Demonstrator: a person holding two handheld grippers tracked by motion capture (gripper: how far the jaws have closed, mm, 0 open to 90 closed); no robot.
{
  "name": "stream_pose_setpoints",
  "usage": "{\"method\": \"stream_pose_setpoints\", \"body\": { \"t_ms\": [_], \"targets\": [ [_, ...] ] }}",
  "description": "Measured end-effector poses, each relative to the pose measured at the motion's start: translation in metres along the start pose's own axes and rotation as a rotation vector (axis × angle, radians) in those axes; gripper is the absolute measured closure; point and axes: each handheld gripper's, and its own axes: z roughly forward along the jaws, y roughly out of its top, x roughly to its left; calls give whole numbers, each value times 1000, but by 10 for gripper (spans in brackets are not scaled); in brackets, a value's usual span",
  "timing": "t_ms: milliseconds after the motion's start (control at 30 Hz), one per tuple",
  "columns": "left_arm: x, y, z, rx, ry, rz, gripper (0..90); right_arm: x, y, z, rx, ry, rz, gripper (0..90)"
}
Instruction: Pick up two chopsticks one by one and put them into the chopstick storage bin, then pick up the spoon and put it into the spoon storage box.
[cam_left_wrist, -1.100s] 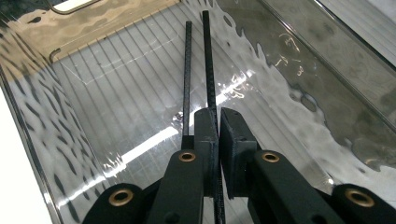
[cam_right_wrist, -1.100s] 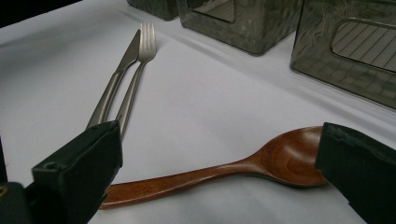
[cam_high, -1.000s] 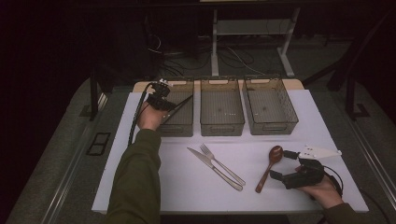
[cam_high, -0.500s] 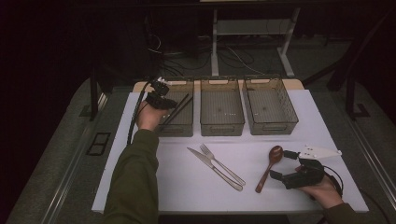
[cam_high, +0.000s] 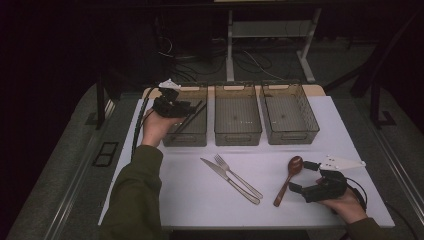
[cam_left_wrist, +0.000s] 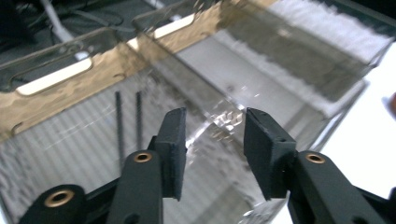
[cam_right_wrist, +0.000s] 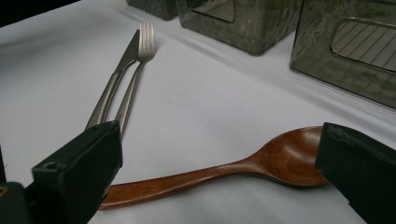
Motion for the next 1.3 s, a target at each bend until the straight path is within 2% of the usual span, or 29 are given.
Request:
{"method": "stream_pose_setpoints", "body": {
  "t_ms": [133, 400, 667, 933, 1100, 1300],
  "targets": [
    [-10, -3, -9, -33, -24, -2, 530, 1, 0, 0, 2, 1, 5, 1],
    [-29, -16, -26, -73, -43, 27, 454, 1, 0, 0, 2, 0, 0, 1],
    [-47, -40, -35, -95, -66, 43, 359, 1, 0, 0, 1, -3, 1, 1],
    [-65, -70, -40, -132, -100, 48, 296, 1, 0, 1, 2, -3, -1, 1],
    [-75, -88, -43, -127, -103, 62, 250, 1, 0, 0, 2, -3, 4, 1],
    [-85, -110, -50, -172, -99, 62, 201, 1, 0, 0, 5, -4, 0, 1]
  ]
}}
